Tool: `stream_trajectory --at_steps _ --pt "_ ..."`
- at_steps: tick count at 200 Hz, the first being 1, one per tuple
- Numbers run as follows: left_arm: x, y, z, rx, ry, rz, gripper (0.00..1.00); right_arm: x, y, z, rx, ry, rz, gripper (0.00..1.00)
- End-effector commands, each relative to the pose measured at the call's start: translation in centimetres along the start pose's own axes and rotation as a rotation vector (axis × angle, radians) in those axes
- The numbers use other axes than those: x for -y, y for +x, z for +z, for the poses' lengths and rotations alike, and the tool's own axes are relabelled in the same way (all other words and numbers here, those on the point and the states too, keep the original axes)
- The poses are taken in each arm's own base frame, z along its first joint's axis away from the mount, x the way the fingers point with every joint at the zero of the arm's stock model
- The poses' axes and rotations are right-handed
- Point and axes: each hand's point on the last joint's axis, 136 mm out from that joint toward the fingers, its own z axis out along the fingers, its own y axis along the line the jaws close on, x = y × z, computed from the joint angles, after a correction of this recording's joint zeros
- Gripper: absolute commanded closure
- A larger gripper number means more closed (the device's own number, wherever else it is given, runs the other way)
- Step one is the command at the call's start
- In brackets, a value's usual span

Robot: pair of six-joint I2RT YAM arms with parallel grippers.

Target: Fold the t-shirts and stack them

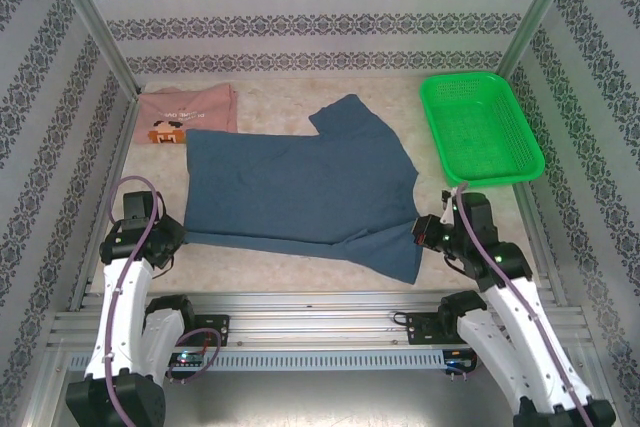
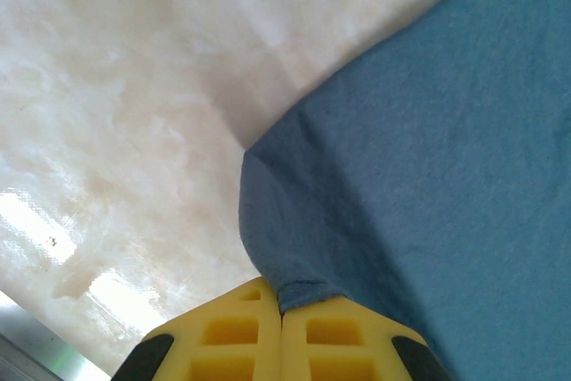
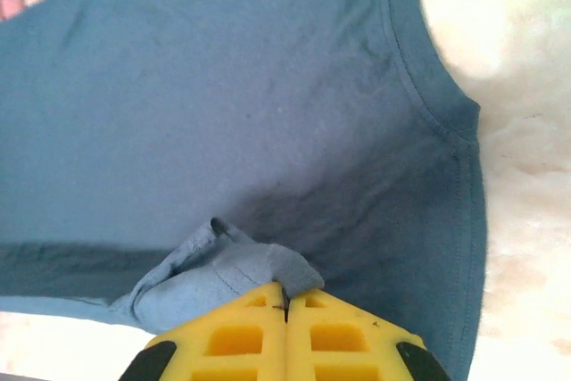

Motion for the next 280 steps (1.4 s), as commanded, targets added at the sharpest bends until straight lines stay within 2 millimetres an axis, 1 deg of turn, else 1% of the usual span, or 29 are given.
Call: stream_trajectory --at_steps 1,58,74,119,157,198,238,280 --pt "-0.2 -0.8 0.1 0.031 -0.026 -0.01 1.0 -1.9 -2.8 0.0 0.052 -0.022 -0.087 1.0" --pt "1.2 -2.1 1.3 0.052 -0.002 0.018 1.0 -4.5 -6.3 2.5 0.021 -0.038 -0.233 1.0" --pt "1.7 -2.5 1.5 0.058 0.007 0.027 1.0 -5.6 -7.0 3.2 -0.001 -0.061 -0.278 1.0" --pt "2.4 -3.4 1.9 0.076 0.014 0.061 1.0 -7.2 -9.1 5.0 -0.018 -0.079 -0.352 1.0" --pt "3.1 -4.2 2.3 0.087 0.017 0.118 1.0 -7.5 -10.3 6.7 -0.041 -0.063 -0.418 1.0" --pt "3.8 -4.6 2.9 0.085 0.027 0.166 1.0 -7.9 -11.1 8.2 -0.082 -0.055 -0.465 1.0" --pt "4.1 -4.8 3.9 0.068 0.013 0.206 1.0 -8.1 -11.7 9.1 -0.092 -0.057 -0.481 1.0" --pt "4.8 -5.0 5.1 0.027 0.009 0.241 1.0 -7.7 -11.9 9.5 -0.093 -0.037 -0.482 1.0"
